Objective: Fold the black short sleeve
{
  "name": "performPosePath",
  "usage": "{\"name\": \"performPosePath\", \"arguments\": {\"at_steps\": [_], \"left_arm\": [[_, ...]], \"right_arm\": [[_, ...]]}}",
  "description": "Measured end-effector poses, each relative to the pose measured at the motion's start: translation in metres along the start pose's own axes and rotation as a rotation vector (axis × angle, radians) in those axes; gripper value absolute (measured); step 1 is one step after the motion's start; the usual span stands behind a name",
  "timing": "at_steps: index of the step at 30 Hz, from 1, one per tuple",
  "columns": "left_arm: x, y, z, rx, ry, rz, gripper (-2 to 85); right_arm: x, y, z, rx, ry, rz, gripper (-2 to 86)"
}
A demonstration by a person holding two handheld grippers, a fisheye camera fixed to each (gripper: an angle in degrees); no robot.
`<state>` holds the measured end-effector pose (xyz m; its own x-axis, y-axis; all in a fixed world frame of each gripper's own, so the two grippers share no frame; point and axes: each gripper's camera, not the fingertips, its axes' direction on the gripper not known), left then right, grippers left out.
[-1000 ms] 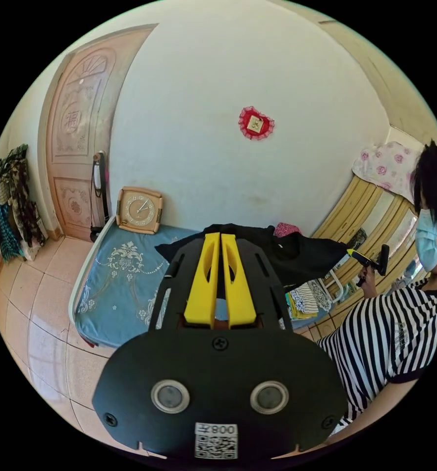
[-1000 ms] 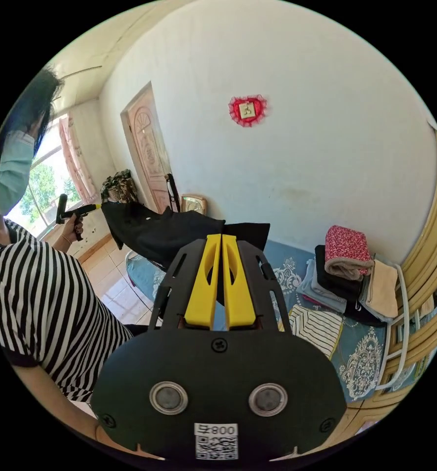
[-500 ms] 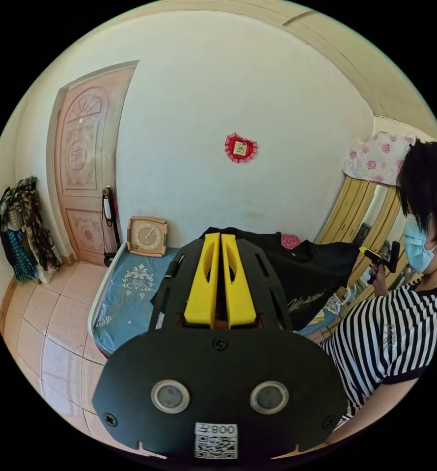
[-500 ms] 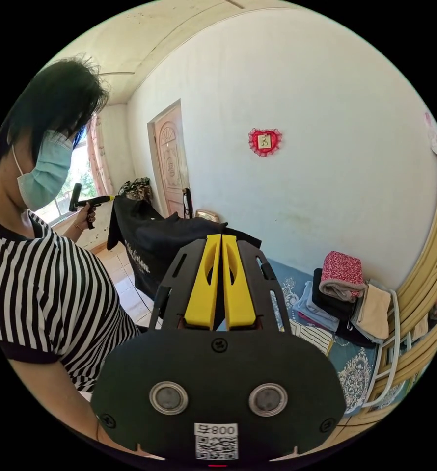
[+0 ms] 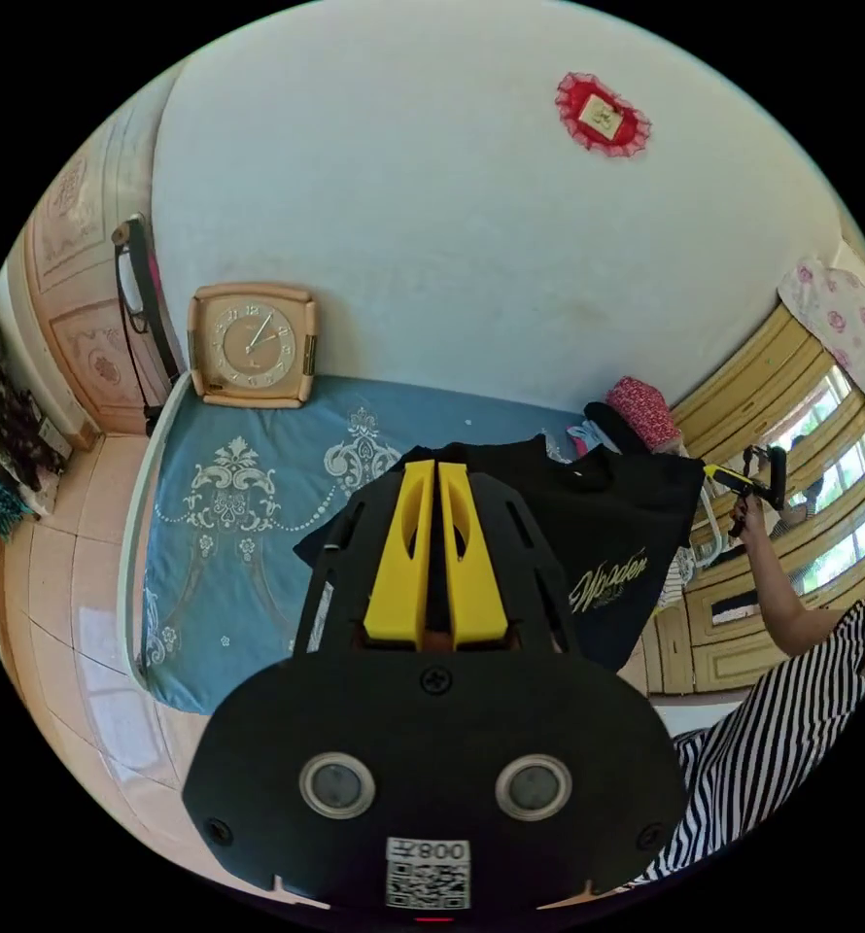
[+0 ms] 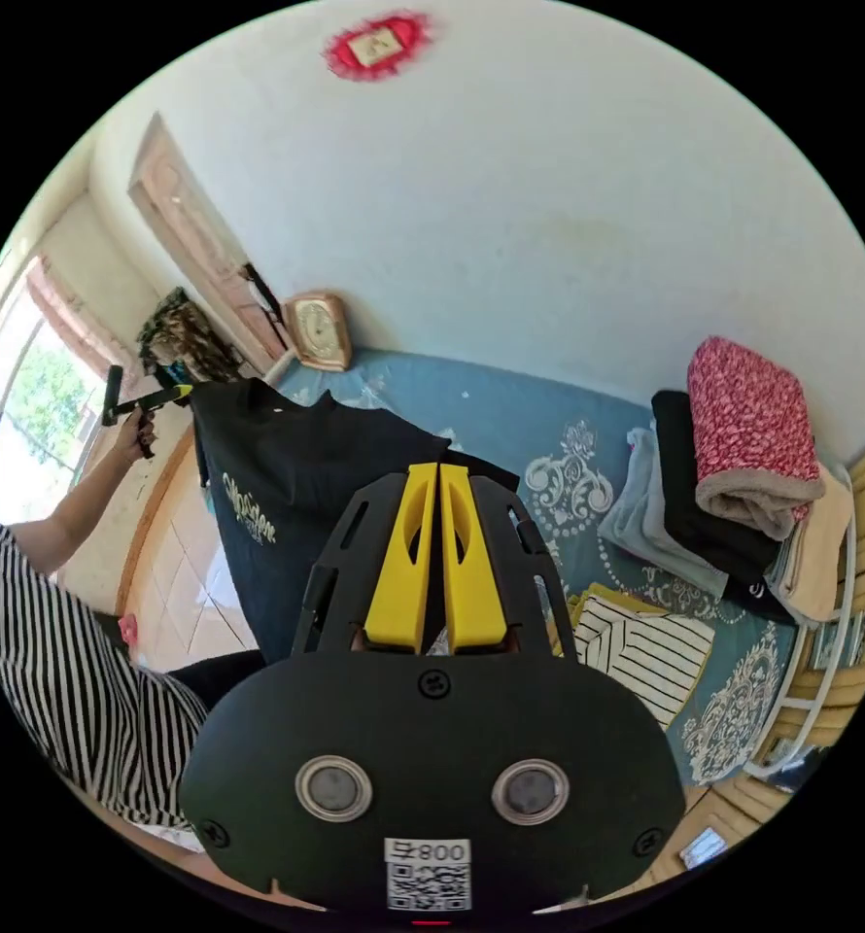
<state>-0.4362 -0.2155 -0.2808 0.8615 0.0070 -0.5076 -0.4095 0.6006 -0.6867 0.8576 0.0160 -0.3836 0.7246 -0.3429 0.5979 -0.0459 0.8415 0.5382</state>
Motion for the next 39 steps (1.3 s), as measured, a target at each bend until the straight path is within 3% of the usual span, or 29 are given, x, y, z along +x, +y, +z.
{"name": "performPosePath", "arguments": {"at_steps": [3, 7, 12, 17, 24, 31, 39], "left_arm": [[-0.04, -0.044, 0.092, -0.082, -0.003, -0.127, 5.2], [-0.076, -0.07, 0.203, -0.325, -0.087, -0.182, 6.7], [-0.095, -0.039, 0.277, -0.526, 0.051, -0.208, 7.4], [-0.089, 0.024, 0.347, -0.851, 0.166, -0.31, 9.3], [-0.078, 0.006, 0.415, -0.935, 0.193, -0.384, 8.9], [-0.071, -0.05, 0.467, -0.98, 0.11, -0.403, 1.3], [-0.053, -0.118, 0.48, -0.924, 0.162, -0.407, 0.1]], "right_arm": [[0.068, -0.032, 0.096, -0.167, 0.022, 0.168, 2.3], [0.134, -0.019, 0.199, -0.369, 0.042, 0.384, 5.2], [0.178, 0.063, 0.254, -0.462, -0.018, 0.444, 6.4], [0.225, 0.187, 0.298, -0.663, -0.095, 0.642, 7.4], [0.279, 0.252, 0.336, -0.716, -0.111, 0.66, 7.9], [0.331, 0.282, 0.367, -0.749, -0.08, 0.611, 6.0], [0.383, 0.311, 0.381, -0.737, -0.24, 0.615, 0.7]]}}
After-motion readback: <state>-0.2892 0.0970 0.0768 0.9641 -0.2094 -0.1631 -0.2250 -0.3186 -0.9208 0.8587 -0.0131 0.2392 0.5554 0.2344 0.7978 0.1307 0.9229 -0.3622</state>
